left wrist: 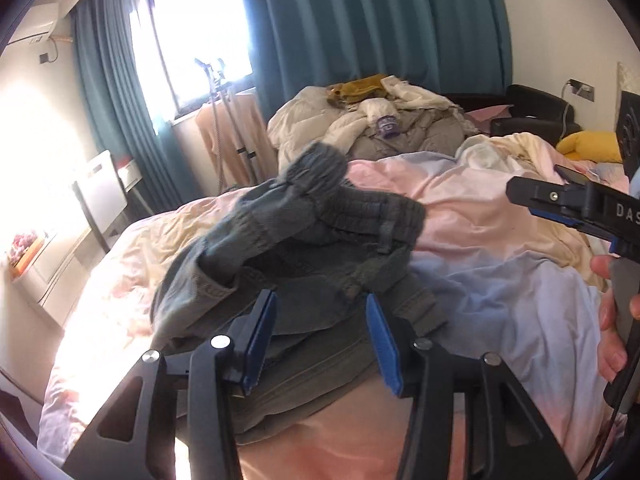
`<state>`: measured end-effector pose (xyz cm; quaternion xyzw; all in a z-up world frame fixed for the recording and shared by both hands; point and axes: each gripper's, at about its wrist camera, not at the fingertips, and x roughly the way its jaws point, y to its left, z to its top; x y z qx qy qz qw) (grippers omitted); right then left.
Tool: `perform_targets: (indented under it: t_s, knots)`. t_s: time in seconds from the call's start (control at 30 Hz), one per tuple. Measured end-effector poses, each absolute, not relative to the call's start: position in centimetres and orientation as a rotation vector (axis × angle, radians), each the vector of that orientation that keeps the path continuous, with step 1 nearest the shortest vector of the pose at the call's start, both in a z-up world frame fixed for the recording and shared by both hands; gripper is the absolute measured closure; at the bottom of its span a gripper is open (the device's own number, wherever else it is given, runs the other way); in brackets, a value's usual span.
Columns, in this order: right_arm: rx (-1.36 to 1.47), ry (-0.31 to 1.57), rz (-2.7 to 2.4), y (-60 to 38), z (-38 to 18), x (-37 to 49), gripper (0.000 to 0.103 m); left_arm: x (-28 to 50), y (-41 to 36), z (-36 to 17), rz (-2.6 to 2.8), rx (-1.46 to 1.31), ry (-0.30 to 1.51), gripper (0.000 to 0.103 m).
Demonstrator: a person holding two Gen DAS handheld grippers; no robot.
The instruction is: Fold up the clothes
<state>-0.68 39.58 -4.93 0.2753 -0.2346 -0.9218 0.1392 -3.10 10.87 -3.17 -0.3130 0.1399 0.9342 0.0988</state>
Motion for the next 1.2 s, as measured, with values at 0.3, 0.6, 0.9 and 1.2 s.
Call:
perform_targets:
  t_s: [0.3, 0.6, 0.9, 1.2]
  knots:
    - [0.861, -0.616, -2.540, 33.8, -6.5, -9.3, 0.028, -10.2, 4.8, -3.4, 2.836, -0.996, 0.327, 0.055]
    - [1.054, -0.500, -2.463, 31.4, -11.4, -14.4, 0.046, -19.2, 2.7, -5.0, 2.864, -1.022, 0.116, 0.055]
    - [1.156, -0.687, -2.248, 32.8, -13.5, -12.3, 0.076, -23.6, 3.8, -8.9, 2.718, -1.185, 0.063, 0.055]
    - [1.277, -0.569, -2.378, 31.2, -14.3, -12.8, 0.083, -23.3, 3.5, -10.5, 2.654, -1.223, -0.027, 0.055]
